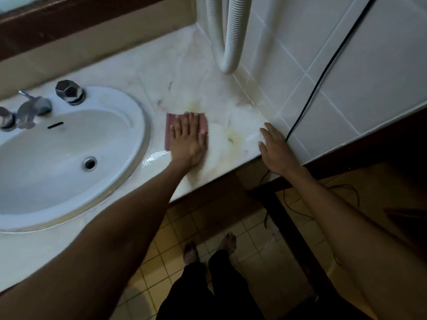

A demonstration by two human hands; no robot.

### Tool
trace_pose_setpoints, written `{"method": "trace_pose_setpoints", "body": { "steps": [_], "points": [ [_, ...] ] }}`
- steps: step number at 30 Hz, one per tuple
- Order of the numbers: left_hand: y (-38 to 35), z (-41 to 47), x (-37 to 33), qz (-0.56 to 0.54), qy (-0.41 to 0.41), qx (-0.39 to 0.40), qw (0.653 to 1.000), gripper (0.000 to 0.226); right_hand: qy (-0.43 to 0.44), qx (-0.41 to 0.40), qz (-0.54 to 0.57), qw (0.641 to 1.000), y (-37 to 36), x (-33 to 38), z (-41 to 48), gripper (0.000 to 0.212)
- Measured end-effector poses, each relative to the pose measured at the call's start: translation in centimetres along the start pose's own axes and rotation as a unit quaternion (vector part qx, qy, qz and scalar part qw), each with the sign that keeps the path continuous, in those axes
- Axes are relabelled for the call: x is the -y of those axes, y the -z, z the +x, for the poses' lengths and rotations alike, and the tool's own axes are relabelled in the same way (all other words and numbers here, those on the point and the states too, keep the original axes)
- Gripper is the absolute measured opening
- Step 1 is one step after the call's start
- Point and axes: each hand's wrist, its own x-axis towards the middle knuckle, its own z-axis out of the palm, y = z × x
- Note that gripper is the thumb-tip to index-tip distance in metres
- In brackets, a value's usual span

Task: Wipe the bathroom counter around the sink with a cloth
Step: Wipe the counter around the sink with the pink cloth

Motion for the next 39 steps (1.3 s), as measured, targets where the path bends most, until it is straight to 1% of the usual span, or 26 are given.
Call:
{"method": "trace_pose_setpoints", "body": {
  "steps": [1,2,4,6,9,12,14,16,19,20,21,23,25,28,30,31,33,36,39],
  "points": [
    [-0.4,0.4,-2.4,-0.012,0.006,0.003,1.0,0.061,0.003,0.001,0.009,1.0,0.1,-0.3,-0.2,0.049],
    [-0.8,0.3,-4.9,-0.025,-0.01,0.012,1.0,0.061,0.005,0.003,0.021,1.0,0.2,-0.6,-0.3,0.048],
    [-1.6,-1.3,-9.0,-0.039,-0.083,0.03,0.995,0.06,0.004,0.009,0.054,0.999,0.5,-1.0,-0.3,0.045],
    [-2.5,-3.8,-10.6,-0.026,-0.155,0.042,0.987,0.059,0.003,0.009,0.081,0.997,0.9,-1.4,-0.1,0.044],
    [-2.7,-6.9,-7.8,-0.003,-0.225,0.059,0.972,0.058,0.001,0.01,0.093,0.996,1.4,-1.7,0.1,0.043],
    [-1.7,-7.5,-2.6,0.038,-0.26,0.06,0.963,0.057,0.008,0.004,0.095,0.995,1.2,-1.6,-0.2,0.043],
    [-0.5,-6.2,0.2,0.058,-0.239,0.053,0.968,0.057,0.009,0.0,0.096,0.995,1.0,-1.6,-0.4,0.043],
    [0.0,-3.8,0.8,0.05,-0.167,0.048,0.984,0.058,0.007,-0.008,0.095,0.995,0.8,-1.7,-0.7,0.042],
    [-0.5,-0.8,-3.1,0.005,-0.014,0.029,0.999,0.063,0.007,-0.019,0.09,0.996,0.6,-1.8,-0.9,0.041],
    [-0.9,-0.3,-5.1,-0.012,0.015,0.03,0.999,0.065,0.007,-0.021,0.09,0.996,0.5,-1.9,-1.0,0.041],
    [-1.3,-0.3,-7.0,-0.022,0.016,0.037,0.999,0.067,0.009,-0.023,0.091,0.996,0.5,-2.0,-1.1,0.041],
    [-2.2,-1.0,-10.2,-0.018,-0.055,0.05,0.997,0.066,0.005,-0.027,0.101,0.994,0.4,-2.0,-1.1,0.042],
    [-2.7,-2.6,-11.1,-0.008,-0.146,0.062,0.987,0.063,-0.009,-0.025,0.118,0.993,0.6,-1.8,-1.0,0.043],
    [-2.8,-5.6,-7.7,0.034,-0.254,0.068,0.964,0.06,-0.022,-0.034,0.126,0.991,0.8,-1.2,-0.7,0.044],
    [-2.0,-7.4,-3.7,0.052,-0.282,0.066,0.956,0.058,-0.026,-0.039,0.129,0.991,0.8,-0.6,-0.4,0.045],
    [-1.5,-7.9,-1.7,0.057,-0.278,0.063,0.957,0.058,-0.028,-0.04,0.13,0.99,0.6,-0.3,-0.3,0.045],
    [-0.2,-8.2,2.0,0.063,-0.234,0.051,0.969,0.058,-0.027,-0.045,0.12,0.991,0.3,0.3,0.3,0.045],
    [1.5,-6.1,5.8,0.047,-0.122,0.042,0.99,0.057,-0.018,-0.051,0.095,0.994,-0.2,1.4,1.6,0.045],
    [1.9,-2.0,6.5,0.028,-0.027,0.019,0.999,0.061,-0.016,-0.054,0.093,0.994,-0.4,2.8,2.8,0.045]
  ]
}}
